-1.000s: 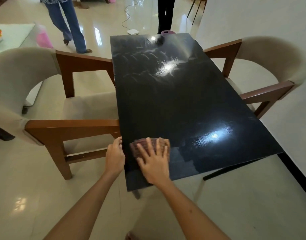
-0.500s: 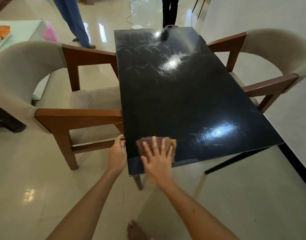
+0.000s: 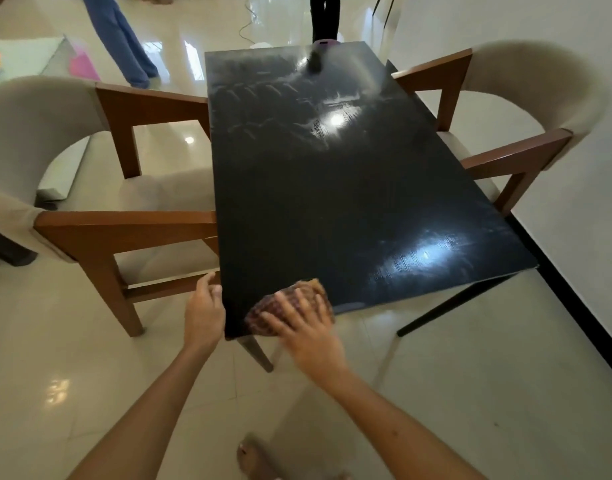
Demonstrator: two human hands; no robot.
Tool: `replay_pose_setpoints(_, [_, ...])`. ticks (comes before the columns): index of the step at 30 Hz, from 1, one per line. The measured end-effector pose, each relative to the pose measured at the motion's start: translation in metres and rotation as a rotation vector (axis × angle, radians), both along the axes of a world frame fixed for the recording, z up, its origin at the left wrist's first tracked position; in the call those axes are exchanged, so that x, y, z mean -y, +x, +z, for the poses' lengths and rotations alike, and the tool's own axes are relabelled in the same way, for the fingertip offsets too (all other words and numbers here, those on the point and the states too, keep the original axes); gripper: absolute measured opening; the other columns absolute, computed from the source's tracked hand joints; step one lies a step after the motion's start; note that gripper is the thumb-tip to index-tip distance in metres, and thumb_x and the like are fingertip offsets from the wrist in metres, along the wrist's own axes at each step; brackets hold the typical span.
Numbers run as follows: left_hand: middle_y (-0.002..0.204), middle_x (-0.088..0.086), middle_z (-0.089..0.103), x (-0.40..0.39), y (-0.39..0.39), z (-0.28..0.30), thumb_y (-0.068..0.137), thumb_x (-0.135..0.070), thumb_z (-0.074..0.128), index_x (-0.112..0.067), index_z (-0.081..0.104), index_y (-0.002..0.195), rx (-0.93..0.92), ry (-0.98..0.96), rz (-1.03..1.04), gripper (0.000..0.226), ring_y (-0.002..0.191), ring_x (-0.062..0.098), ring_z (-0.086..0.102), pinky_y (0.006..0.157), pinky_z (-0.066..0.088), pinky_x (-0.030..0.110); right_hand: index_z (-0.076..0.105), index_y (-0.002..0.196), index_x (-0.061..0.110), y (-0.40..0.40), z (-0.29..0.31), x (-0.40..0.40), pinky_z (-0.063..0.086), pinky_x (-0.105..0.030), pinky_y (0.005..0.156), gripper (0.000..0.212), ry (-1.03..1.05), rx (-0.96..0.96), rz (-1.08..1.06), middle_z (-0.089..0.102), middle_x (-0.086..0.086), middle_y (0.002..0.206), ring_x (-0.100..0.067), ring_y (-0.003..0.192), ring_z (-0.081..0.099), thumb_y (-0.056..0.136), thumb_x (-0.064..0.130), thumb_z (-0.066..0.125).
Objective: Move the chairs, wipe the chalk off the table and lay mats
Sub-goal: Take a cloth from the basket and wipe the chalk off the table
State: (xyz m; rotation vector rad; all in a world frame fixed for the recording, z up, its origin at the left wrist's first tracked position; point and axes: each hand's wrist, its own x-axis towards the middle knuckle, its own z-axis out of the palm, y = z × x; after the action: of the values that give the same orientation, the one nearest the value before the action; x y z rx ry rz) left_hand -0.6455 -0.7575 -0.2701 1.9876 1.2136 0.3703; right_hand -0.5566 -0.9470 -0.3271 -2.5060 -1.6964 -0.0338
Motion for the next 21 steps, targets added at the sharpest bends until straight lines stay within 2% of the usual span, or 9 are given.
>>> replay_pose_setpoints(2, [0.124, 0.011, 0.058, 0.009, 0.004, 0.001, 0.101, -0.021, 0.04, -0.011, 0.045, 0.135, -0.017, 0.018, 0.033, 0.036, 0.117, 0.026, 0.052, 0.099, 0.046, 0.045, 0.026, 0.149, 0.042, 0.045, 0.0, 0.04, 0.022, -0.062, 0.114, 0.072, 0.007, 0.063, -0.063, 0.023, 0.001, 0.16, -0.035, 0.146, 0.021, 0.088, 0.027, 0.061])
replay_pose_setpoints(7, [0.129, 0.014, 0.056, 0.045, 0.021, 0.007, 0.097, -0.021, 0.049, -0.008, 0.047, 0.134, -0.139, 0.131, 0.113, 0.039, 0.125, 0.03, 0.047, 0.105, 0.041, 0.047, 0.031, 0.148, 0.037, 0.115, 0.008, 0.121, 0.021, -0.057, 0.115, 0.071, -0.041, 0.074, -0.293, 0.031, -0.003, 0.157, -0.035, 0.144, 0.026, 0.083, 0.012, 0.045])
replay_pose_setpoints(11, [0.131, 0.013, 0.054, 0.08, 0.044, 0.019, 0.095, -0.021, 0.054, -0.007, 0.047, 0.134, -0.231, 0.248, 0.057, 0.042, 0.129, 0.029, 0.041, 0.108, 0.035, 0.044, 0.047, 0.142, 0.024, 0.151, 0.016, 0.193, 0.031, -0.057, 0.111, 0.069, -0.012, 0.07, -0.574, 0.042, -0.012, 0.15, -0.043, 0.136, 0.038, 0.077, 0.005, 0.035])
replay_pose_setpoints(14, [0.131, 0.012, 0.054, 0.111, 0.071, 0.028, 0.094, -0.021, 0.054, -0.007, 0.048, 0.133, -0.208, 0.336, -0.066, 0.042, 0.13, 0.027, 0.04, 0.108, 0.035, 0.044, 0.052, 0.138, 0.011, 0.178, 0.027, 0.256, 0.041, -0.058, 0.102, 0.055, 0.089, -0.029, -0.801, 0.046, -0.022, 0.144, -0.047, 0.125, 0.048, 0.086, -0.005, 0.05])
replay_pose_setpoints(16, [0.133, 0.01, 0.052, 0.136, 0.096, 0.03, 0.095, -0.023, 0.054, -0.008, 0.048, 0.133, -0.181, 0.367, -0.168, 0.041, 0.132, 0.025, 0.038, 0.108, 0.035, 0.043, 0.049, 0.139, 0.008, 0.188, 0.039, 0.287, 0.047, -0.053, 0.095, 0.051, 0.245, -0.252, -0.933, 0.051, -0.022, 0.137, -0.043, 0.115, 0.054, 0.09, 0.0, 0.058])
replay_pose_setpoints(18, [0.134, 0.008, 0.052, 0.162, 0.126, 0.032, 0.095, -0.024, 0.053, -0.01, 0.049, 0.133, -0.159, 0.413, -0.287, 0.041, 0.133, 0.023, 0.037, 0.109, 0.035, 0.041, 0.049, 0.136, 0.013, 0.196, 0.055, 0.305, 0.05, -0.047, 0.09, 0.043, 0.562, -0.573, -1.109, 0.06, -0.017, 0.125, -0.036, 0.107, 0.06, 0.094, 0.009, 0.056])
replay_pose_setpoints(20, [0.136, 0.006, 0.051, 0.19, 0.162, 0.036, 0.095, -0.026, 0.052, -0.011, 0.048, 0.134, -0.134, 0.446, -0.412, 0.041, 0.134, 0.021, 0.036, 0.11, 0.033, 0.038, 0.055, 0.12, 0.012, 0.21, 0.073, 0.313, 0.053, -0.045, 0.088, 0.026, 0.937, -0.974, -1.31, 0.064, -0.018, 0.118, -0.037, 0.105, 0.063, 0.096, 0.019, 0.052])
replay_pose_setpoints(21, [0.136, 0.006, 0.051, 0.203, 0.182, 0.038, 0.095, -0.026, 0.052, -0.011, 0.048, 0.134, -0.113, 0.452, -0.476, 0.042, 0.135, 0.02, 0.035, 0.11, 0.032, 0.036, 0.061, 0.114, 0.009, 0.22, 0.079, 0.318, 0.054, -0.047, 0.088, 0.027, 1.094, -1.217, -1.347, 0.066, -0.02, 0.117, -0.037, 0.105, 0.065, 0.097, 0.026, 0.049])
